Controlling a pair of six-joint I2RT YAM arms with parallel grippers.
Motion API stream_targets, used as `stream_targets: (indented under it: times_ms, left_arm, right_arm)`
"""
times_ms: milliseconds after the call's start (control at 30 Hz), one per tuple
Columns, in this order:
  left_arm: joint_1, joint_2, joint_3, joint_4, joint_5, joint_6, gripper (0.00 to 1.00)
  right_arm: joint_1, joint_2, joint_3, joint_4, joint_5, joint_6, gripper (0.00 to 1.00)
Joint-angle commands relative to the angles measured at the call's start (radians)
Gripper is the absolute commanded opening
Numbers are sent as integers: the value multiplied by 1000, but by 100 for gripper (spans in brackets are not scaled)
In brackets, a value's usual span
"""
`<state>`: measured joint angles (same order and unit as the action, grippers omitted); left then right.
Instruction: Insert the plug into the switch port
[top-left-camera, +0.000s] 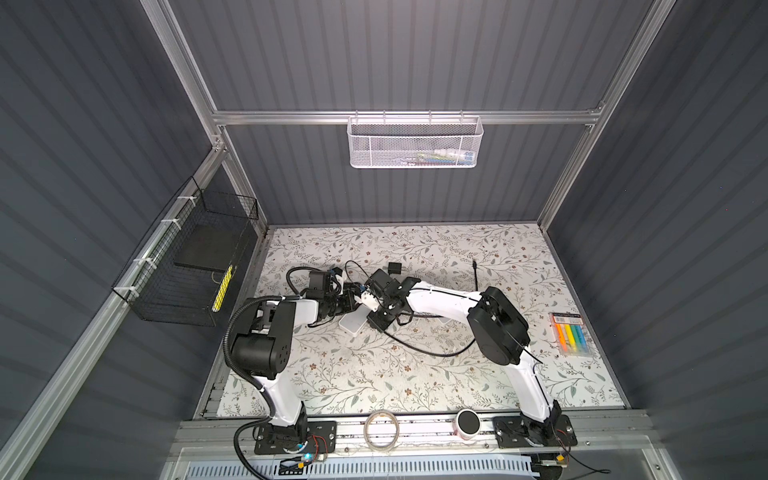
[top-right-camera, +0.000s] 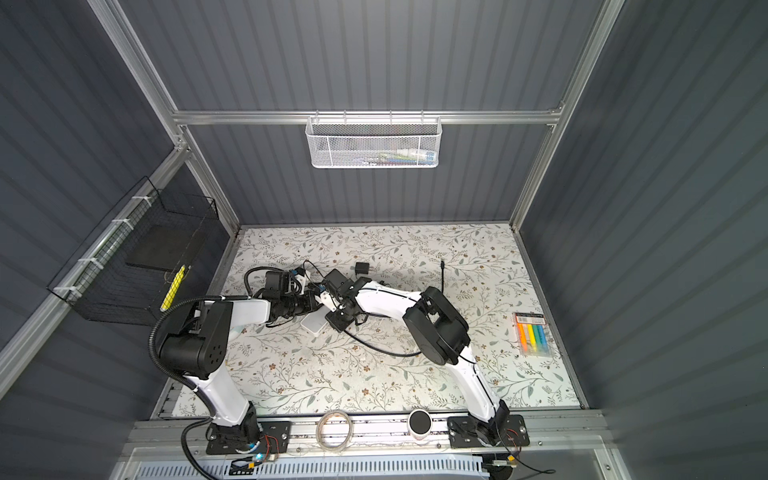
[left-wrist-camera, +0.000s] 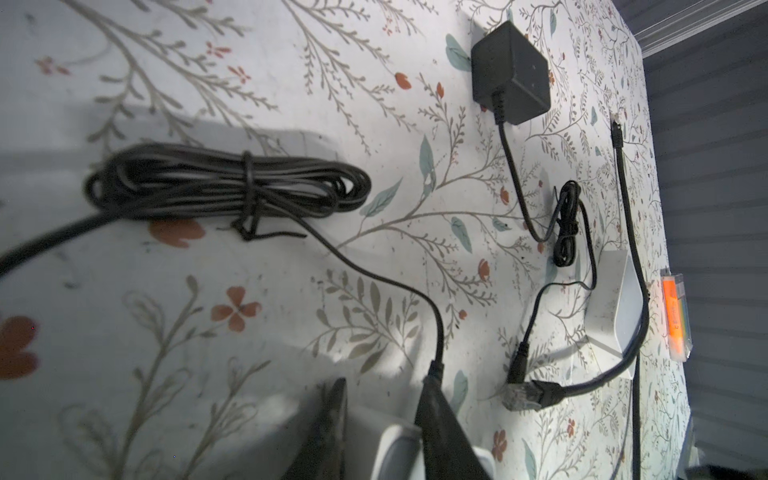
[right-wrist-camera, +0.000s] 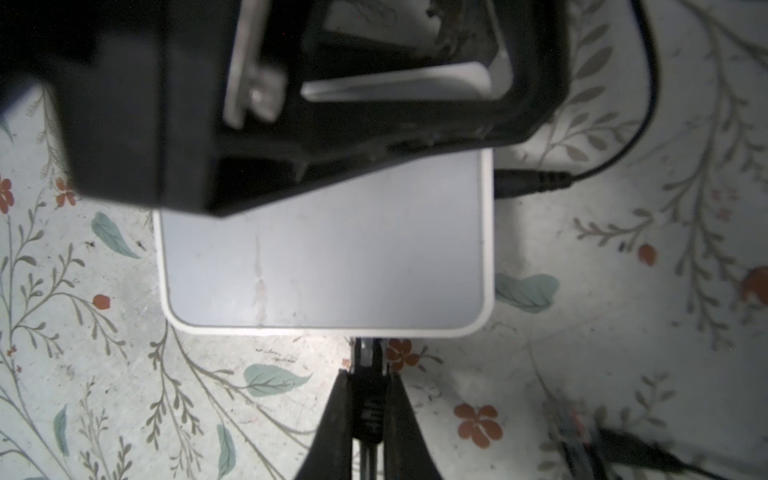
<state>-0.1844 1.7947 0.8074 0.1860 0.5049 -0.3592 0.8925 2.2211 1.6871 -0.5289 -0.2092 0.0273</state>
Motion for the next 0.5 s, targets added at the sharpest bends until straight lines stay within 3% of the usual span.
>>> stream_targets:
  times_ms: [0, 467]
  left_arm:
    - [-71, 67, -57, -167, 29, -24, 30]
    - [-125, 112, -59, -119, 41, -52, 29]
  right_arm:
    - [-3, 17, 59, 171, 29, 18, 0]
    - [-10, -11, 60, 231, -2, -76, 0]
